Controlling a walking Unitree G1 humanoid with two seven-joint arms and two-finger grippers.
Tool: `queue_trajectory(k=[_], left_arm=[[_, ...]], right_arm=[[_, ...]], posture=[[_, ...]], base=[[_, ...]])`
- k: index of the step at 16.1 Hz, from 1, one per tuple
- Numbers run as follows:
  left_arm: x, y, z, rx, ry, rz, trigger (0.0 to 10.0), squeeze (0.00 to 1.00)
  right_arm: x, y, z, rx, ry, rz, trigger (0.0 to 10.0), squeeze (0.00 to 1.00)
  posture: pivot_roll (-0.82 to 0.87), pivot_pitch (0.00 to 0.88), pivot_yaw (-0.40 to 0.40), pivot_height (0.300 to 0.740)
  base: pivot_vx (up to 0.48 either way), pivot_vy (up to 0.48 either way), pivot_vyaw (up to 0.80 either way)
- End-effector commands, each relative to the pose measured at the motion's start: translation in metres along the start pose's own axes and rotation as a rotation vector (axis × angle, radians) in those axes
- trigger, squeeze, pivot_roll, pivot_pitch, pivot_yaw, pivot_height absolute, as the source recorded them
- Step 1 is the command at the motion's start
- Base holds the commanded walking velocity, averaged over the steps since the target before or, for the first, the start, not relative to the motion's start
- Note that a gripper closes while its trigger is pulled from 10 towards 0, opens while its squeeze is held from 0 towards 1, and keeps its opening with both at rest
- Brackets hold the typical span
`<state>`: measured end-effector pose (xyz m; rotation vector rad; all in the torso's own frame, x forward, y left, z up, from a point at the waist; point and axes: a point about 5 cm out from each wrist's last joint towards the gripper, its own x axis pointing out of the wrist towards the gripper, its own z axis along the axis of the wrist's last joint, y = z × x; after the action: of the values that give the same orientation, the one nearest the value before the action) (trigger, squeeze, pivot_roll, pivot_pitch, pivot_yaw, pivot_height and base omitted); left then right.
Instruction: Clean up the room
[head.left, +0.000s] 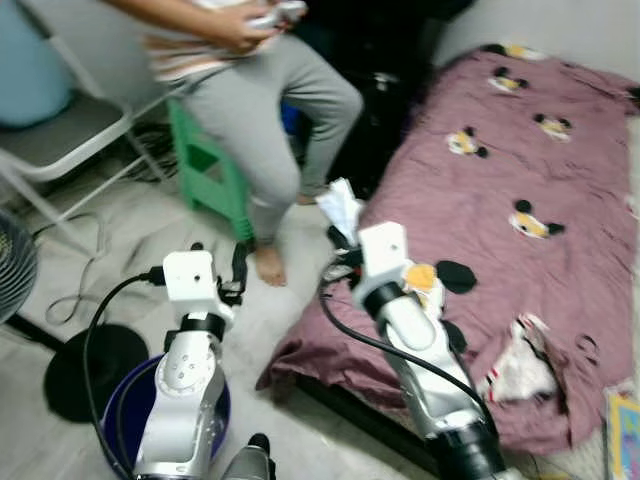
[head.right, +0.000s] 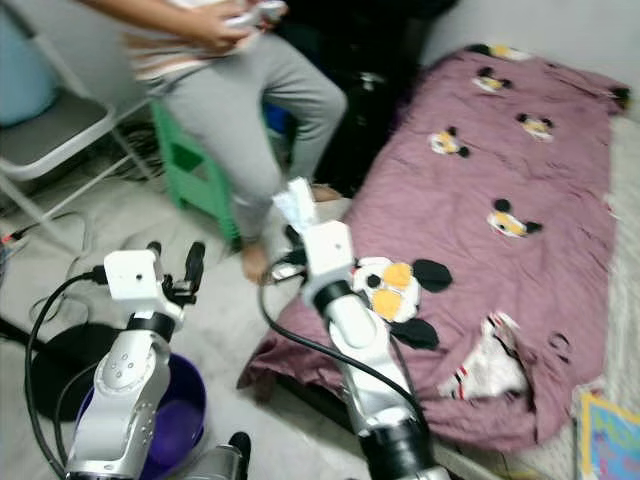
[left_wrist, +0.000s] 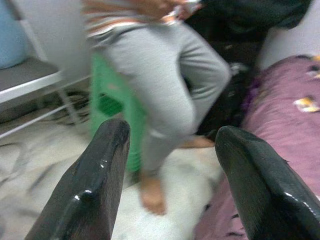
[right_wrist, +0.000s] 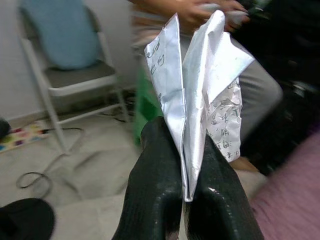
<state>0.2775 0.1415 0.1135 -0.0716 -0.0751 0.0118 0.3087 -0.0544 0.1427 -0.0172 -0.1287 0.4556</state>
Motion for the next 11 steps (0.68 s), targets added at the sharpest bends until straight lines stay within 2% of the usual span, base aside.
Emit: queue_trajectory(k=[1, 3, 7, 11], left_arm=[[-0.004, 0.0, -0.007, -0.005, 0.017, 0.006, 10.0, 0.0], [-0.011, 0.009, -0.013, -0.034, 0.058, 0.033, 10.0, 0.0], [-0.01, 0.018, -0.013, -0.005, 0.046, 0.028, 10.0, 0.0], [-0.007, 0.018, -0.014, -0.007, 0.043, 0.03, 10.0, 0.0]], right_arm=[[-0.001, -0.01, -0.001, -0.013, 0.01, -0.031, 10.0, 0.0], [-0.006, -0.02, -0.006, -0.021, 0.027, -0.072, 10.0, 0.0], [-0.016, -0.027, -0.019, -0.01, 0.062, -0.107, 10.0, 0.0], [-0.017, -0.032, -0.024, -0.011, 0.075, -0.113, 10.0, 0.0]], posture=[[0.04, 0.139, -0.057, 0.74], [0.03, 0.12, -0.049, 0.74], [0.02, 0.085, -0.036, 0.74], [0.02, 0.085, -0.044, 0.74]], base=[[0.0, 0.0, 0.79], [0.0, 0.0, 0.79], [0.0, 0.0, 0.79], [0.0, 0.0, 0.79]])
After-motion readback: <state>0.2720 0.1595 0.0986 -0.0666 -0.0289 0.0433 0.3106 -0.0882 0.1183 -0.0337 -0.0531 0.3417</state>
